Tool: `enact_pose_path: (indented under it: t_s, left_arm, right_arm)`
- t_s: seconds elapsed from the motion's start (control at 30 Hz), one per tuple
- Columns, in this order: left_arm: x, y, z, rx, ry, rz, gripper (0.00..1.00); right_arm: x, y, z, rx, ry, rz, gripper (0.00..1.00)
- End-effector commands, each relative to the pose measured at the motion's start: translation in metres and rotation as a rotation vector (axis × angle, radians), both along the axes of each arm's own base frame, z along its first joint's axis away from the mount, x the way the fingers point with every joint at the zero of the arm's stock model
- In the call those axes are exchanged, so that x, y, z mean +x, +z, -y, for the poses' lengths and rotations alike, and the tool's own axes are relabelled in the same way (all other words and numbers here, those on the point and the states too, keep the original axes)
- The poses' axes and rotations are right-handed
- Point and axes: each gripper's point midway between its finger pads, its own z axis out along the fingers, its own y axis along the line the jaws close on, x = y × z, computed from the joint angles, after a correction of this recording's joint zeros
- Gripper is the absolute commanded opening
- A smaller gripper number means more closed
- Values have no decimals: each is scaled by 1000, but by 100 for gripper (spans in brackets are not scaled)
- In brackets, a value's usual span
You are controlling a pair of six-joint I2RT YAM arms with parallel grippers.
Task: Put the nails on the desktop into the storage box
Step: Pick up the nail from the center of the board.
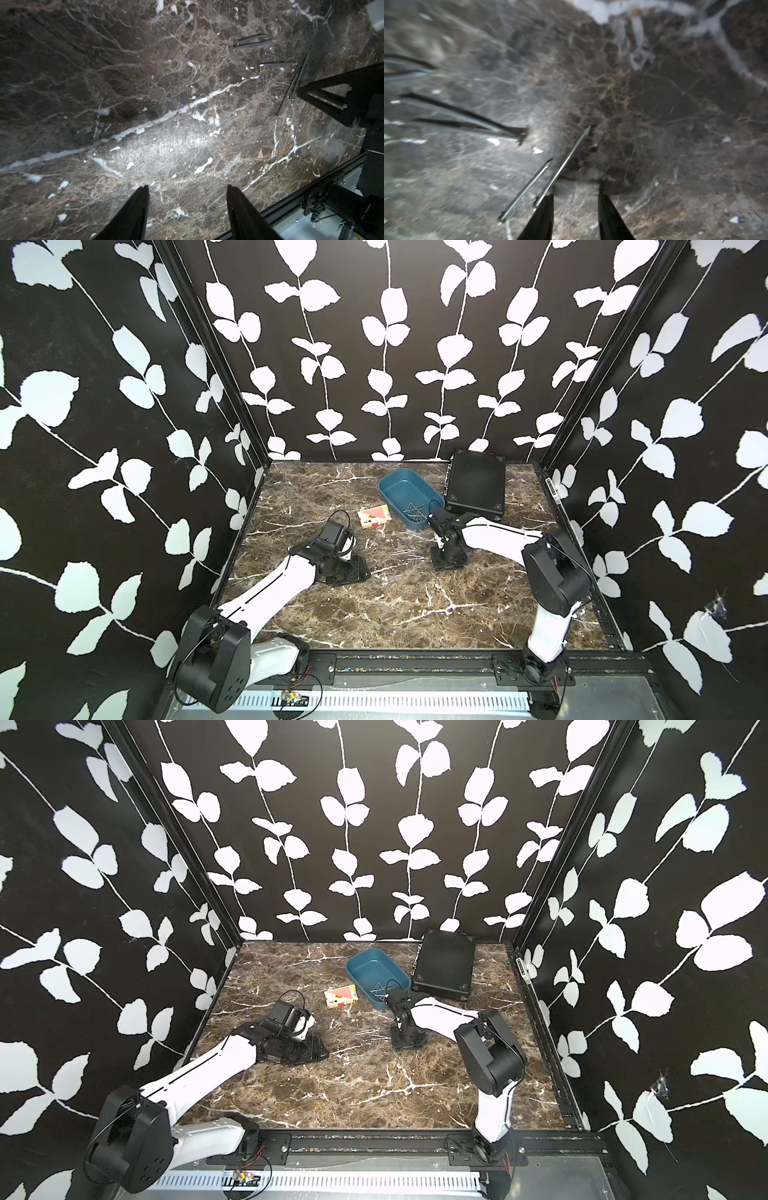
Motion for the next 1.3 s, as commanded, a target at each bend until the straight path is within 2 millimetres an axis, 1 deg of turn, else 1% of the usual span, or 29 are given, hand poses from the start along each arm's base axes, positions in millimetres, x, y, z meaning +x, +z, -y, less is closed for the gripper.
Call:
enact_pose_path:
  t_s: [0.0,0.3,0.43,0.6,0.73,0.8,0.87,0.93,1.0,1.07,1.13,1.23,1.27]
  left_arm:
    - [-7,0,-4,15,-17,-6,62]
    - [-7,-3,-3,17,-32,-12,62]
    - [-6,-3,-4,19,-34,-10,62]
    - [-6,-3,-4,20,-32,-10,62]
    - [-7,-4,-4,15,-28,-9,62]
    - [-7,-5,-4,14,-24,-10,62]
    - [-7,-5,-4,13,-20,-11,62]
    - [-6,-5,-3,10,-17,-8,62]
    - [-6,-4,-3,8,-15,-7,62]
    - [-6,-3,-4,10,-15,-7,62]
    - [-6,-3,-4,11,-12,-6,62]
    - [-6,-3,-4,11,-13,-6,62]
    - [-5,-2,-4,10,-13,-5,62]
  right_arm:
    - [14,3,-1,-30,-16,47,37]
    - [23,-5,-6,-38,-19,40,35]
    - [23,-8,-8,-39,-17,28,31]
    - [17,-13,-3,-50,-14,10,22]
    - [11,-15,5,-59,-17,1,15]
    - [8,-15,8,-58,-21,0,13]
    - [7,-15,11,-56,-25,-1,9]
    - [7,-13,13,-47,-34,3,8]
    - [12,-6,8,2,-52,17,12]
    - [19,7,3,48,-79,49,21]
    - [29,22,-1,82,-107,86,28]
    - [42,36,-6,113,-131,116,33]
    - [44,37,-6,113,-135,116,34]
